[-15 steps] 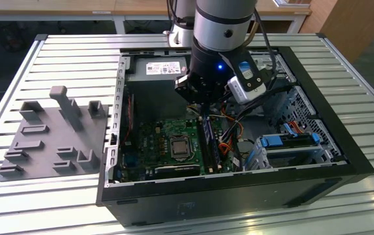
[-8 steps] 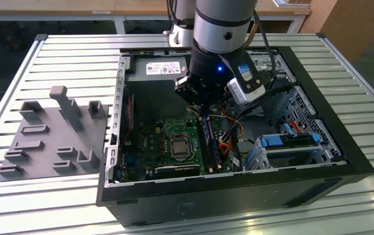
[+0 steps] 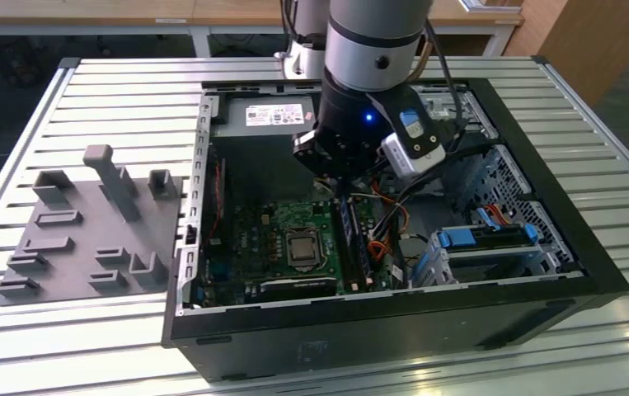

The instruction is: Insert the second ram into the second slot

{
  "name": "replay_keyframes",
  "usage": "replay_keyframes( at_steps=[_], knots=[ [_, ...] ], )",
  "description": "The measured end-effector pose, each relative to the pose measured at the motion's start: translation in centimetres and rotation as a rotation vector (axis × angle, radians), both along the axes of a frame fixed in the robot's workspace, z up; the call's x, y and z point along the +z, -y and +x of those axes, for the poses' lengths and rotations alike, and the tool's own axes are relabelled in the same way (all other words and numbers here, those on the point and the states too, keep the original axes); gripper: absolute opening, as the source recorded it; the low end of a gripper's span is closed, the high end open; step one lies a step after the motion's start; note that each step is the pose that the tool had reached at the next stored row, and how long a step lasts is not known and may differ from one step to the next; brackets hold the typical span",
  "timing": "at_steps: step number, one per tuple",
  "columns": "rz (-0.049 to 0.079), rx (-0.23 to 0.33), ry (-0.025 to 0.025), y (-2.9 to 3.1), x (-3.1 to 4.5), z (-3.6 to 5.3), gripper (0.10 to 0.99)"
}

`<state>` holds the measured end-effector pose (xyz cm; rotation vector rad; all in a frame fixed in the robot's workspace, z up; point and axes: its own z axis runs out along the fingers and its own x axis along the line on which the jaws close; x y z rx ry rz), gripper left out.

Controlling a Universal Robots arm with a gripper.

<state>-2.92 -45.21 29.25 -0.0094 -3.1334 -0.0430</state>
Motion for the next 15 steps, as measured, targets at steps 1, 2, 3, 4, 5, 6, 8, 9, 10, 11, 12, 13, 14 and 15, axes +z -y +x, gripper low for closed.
replay_keyframes(
  at_steps=[1, 2, 3, 4, 5, 6, 8, 9, 10, 11, 12, 13, 14, 15],
  knots=[
    [0.000, 0.000, -0.0001, 0.00, -0.10, 0.00, 0.137],
    [0.000, 0.000, -0.0001, 0.00, -0.18, 0.00, 0.137],
    [0.000, 0.000, 0.0000, 0.00, -0.25, -0.01, 0.137],
    [0.000, 0.000, -0.0001, 0.00, -0.32, -0.01, 0.137],
    [0.000, 0.000, 0.0000, 0.00, -0.37, -0.01, 0.137],
    [0.000, 0.000, -0.0002, 0.01, -0.38, -0.01, 0.137],
    [0.000, 0.000, -0.0001, 0.01, -0.44, -0.01, 0.137],
    [0.002, 0.000, -0.0001, 0.02, -0.47, -0.02, 0.137],
    [0.004, 0.000, 0.0000, 0.01, -0.50, -0.02, 0.137],
    [0.004, 0.000, -0.0001, 0.01, -0.52, -0.02, 0.137],
    [0.004, 0.000, -0.0002, 0.01, -0.53, -0.02, 0.137],
    [0.005, 0.000, -0.0001, 0.01, -0.56, -0.02, 0.137],
    [0.005, 0.000, 0.0000, 0.01, -0.61, -0.02, 0.137],
    [0.005, 0.000, 0.0000, 0.01, -0.67, -0.02, 0.137]
  ],
)
